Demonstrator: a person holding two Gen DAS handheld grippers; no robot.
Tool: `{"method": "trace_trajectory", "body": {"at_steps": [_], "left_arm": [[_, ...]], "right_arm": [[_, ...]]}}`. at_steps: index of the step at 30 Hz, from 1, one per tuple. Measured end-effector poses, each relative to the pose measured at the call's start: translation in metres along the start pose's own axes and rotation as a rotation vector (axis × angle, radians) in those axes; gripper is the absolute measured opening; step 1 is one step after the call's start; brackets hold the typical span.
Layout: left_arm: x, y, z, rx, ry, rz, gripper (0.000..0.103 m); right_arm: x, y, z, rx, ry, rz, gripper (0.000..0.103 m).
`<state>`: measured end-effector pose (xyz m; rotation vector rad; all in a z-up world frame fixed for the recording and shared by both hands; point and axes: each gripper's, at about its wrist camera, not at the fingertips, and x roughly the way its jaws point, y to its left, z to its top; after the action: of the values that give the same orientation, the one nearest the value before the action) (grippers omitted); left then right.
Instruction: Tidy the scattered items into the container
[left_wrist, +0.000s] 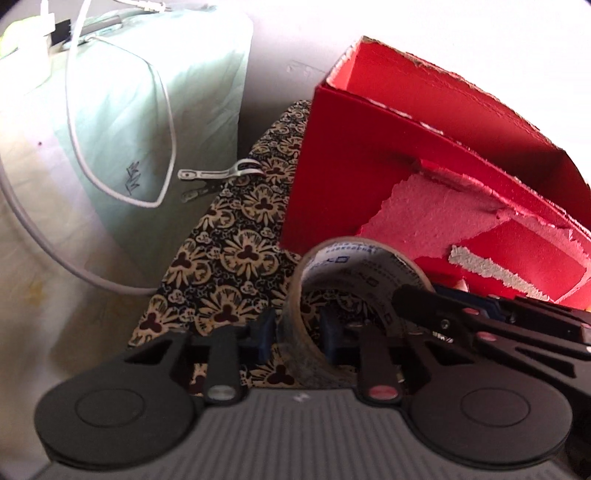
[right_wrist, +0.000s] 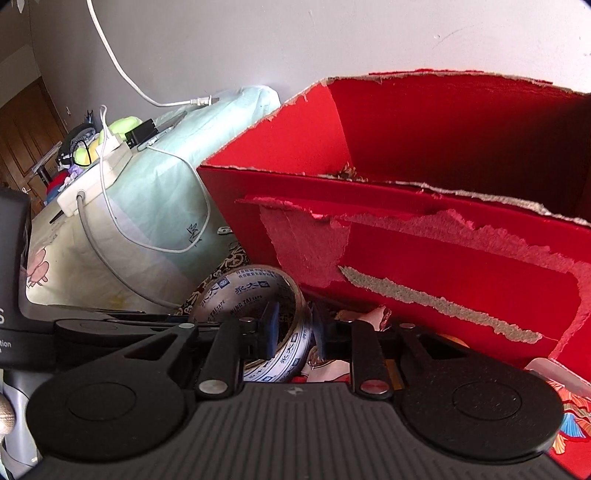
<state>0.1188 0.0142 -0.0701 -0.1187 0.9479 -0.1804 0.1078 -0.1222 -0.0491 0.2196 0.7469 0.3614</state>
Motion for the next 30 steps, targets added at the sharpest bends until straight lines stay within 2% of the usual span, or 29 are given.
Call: {"method": "trace_trajectory", "body": {"at_steps": [4, 6, 10, 13, 19, 22, 24, 26, 28, 30], "left_arm": [[0.0, -0.001, -0.001, 0.013, -0.01, 0.017, 0.021], [-0.004, -0.004, -0.002, 0.035, -0.014, 0.045, 0.017], [-0.022, -0.016, -0.007, 0.11, -0.062, 0.112, 0.017], [-0.04, -0.02, -0.006, 0.129, -0.096, 0.141, 0.017], [-0.092, -0.036, 0.023, 0.192, -0.243, 0.155, 0.017], [-0.11, -0.053, 0.045, 0.258, -0.325, 0.147, 0.017], [-0.115, -0.062, 0.062, 0.279, -0.357, 0.116, 0.017], [-0.117, -0.07, 0.077, 0.291, -0.368, 0.078, 0.017], [-0.111, -0.078, 0.09, 0.316, -0.384, 0.073, 0.017], [-0.1, -0.083, 0.102, 0.322, -0.367, 0.063, 0.017]], "right_arm": [[0.002, 0.0, -0.001, -0.014, -0.005, 0.001, 0.018], [0.002, 0.0, 0.0, -0.011, -0.002, 0.015, 0.017], [-0.006, 0.003, 0.004, -0.016, -0.009, 0.047, 0.015], [-0.015, 0.006, 0.009, -0.012, -0.024, 0.082, 0.015], [-0.053, 0.016, 0.032, -0.042, -0.138, 0.129, 0.015], [-0.07, 0.014, 0.052, -0.036, -0.201, 0.13, 0.015], [-0.076, 0.007, 0.065, -0.019, -0.231, 0.11, 0.01], [-0.077, -0.004, 0.077, 0.018, -0.237, 0.098, 0.01], [-0.075, -0.016, 0.086, 0.058, -0.238, 0.098, 0.01], [-0.07, -0.027, 0.094, 0.104, -0.219, 0.103, 0.01]]}}
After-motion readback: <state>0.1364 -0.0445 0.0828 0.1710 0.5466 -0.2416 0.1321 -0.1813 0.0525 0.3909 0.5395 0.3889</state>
